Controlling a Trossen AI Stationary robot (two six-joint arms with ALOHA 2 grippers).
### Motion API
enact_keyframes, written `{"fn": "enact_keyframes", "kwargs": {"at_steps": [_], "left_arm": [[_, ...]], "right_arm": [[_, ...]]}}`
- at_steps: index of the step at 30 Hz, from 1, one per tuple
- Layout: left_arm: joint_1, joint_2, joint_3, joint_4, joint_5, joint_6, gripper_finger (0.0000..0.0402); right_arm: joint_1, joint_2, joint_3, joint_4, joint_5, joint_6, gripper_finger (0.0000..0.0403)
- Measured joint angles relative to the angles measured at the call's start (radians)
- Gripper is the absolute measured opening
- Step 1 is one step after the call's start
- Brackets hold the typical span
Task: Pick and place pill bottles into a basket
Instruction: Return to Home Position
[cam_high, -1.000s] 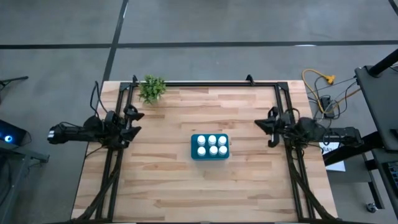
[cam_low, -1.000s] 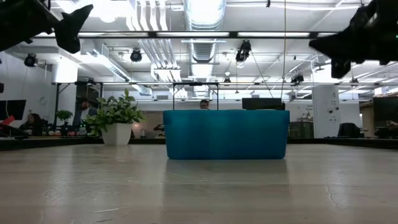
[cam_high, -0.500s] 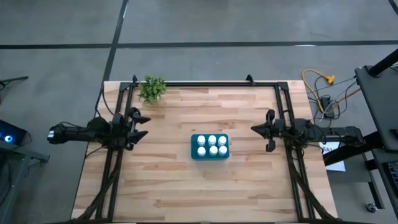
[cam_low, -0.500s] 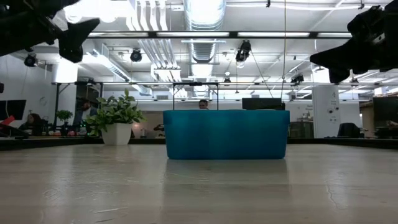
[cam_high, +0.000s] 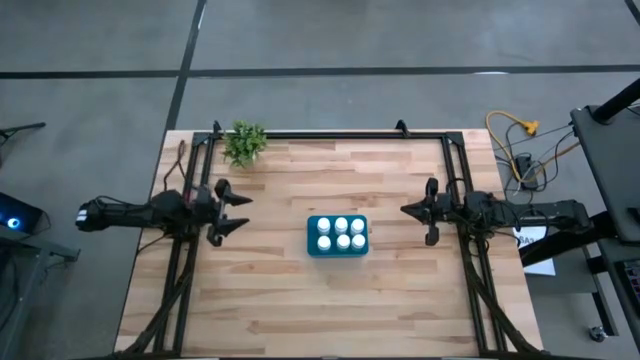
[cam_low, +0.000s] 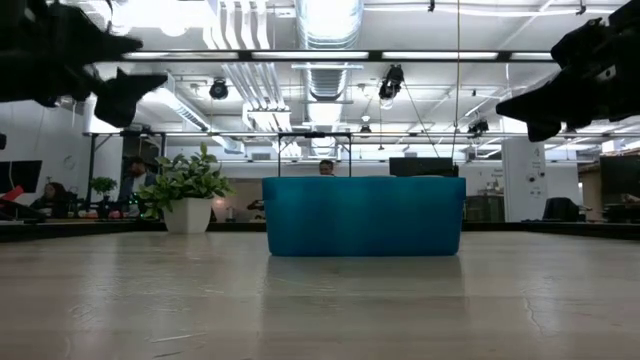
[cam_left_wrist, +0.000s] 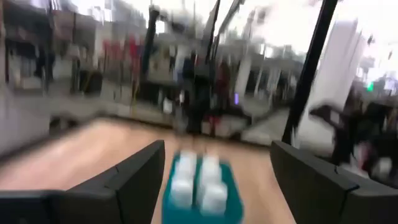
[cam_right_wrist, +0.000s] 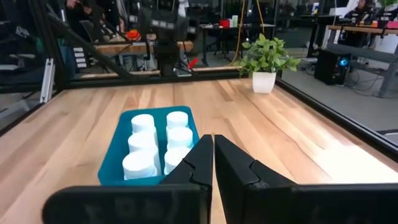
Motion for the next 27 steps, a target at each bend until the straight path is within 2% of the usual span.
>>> {"fn": "enact_keyframes", "kwargs": {"at_steps": [3, 9, 22, 27], "left_arm": [[0.0, 0.0, 0.011, -0.118, 0.037, -0.035, 0.0274], [-0.001, 0.002, 0.012, -0.186, 0.053, -0.035, 0.0274], [-0.001, -0.009, -0.002, -0.151, 0.024, 0.135, 0.0274], [-0.001, 0.003, -0.003, -0.15, 0.024, 0.138, 0.0274]], "right_arm": [[0.0, -0.007, 0.0, 0.003, 0.0, 0.012, 0.0008], [0.0, -0.006, 0.0, 0.002, 0.0, 0.015, 0.0008], [0.0, -0.003, 0.0, -0.002, 0.001, 0.054, 0.0009], [0.0, -0.004, 0.0, -0.001, 0.001, 0.02, 0.0008]]}}
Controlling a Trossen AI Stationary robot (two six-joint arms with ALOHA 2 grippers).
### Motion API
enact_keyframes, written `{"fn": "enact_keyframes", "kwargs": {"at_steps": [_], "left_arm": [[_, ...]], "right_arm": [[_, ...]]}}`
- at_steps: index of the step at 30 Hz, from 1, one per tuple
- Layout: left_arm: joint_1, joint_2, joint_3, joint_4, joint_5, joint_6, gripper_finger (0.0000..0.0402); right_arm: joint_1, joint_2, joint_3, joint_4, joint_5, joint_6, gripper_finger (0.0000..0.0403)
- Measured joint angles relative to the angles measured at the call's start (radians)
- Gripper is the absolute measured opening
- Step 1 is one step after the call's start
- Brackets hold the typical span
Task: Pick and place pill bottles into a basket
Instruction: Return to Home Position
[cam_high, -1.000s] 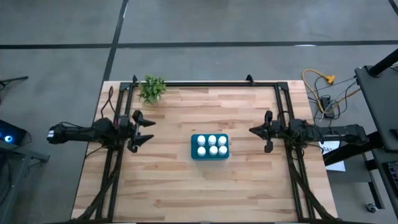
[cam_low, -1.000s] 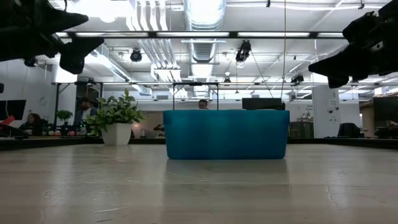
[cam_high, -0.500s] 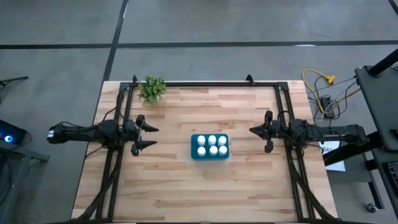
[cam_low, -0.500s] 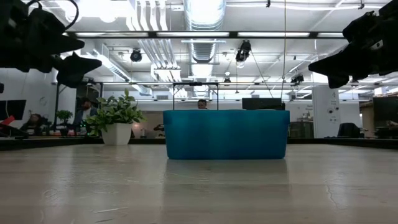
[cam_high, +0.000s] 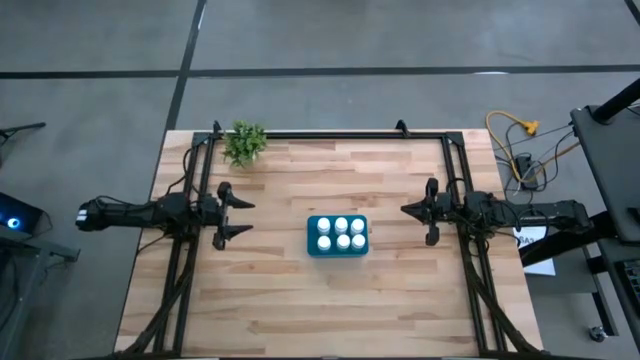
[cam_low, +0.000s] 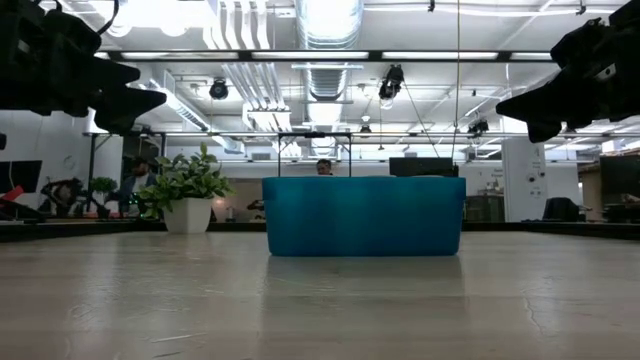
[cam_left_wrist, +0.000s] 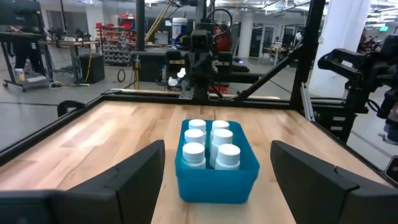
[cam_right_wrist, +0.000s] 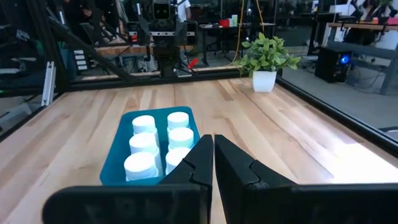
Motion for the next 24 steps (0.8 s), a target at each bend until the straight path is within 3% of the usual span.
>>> {"fn": "enact_keyframes", "kwargs": {"at_steps": [24], "left_arm": [[0.0, 0.016, 0.0, 0.012, -0.004, -0.006, 0.0274]], "right_arm": [[0.0, 0.0, 0.0, 0.0, 0.0, 0.01, 0.0008]]}}
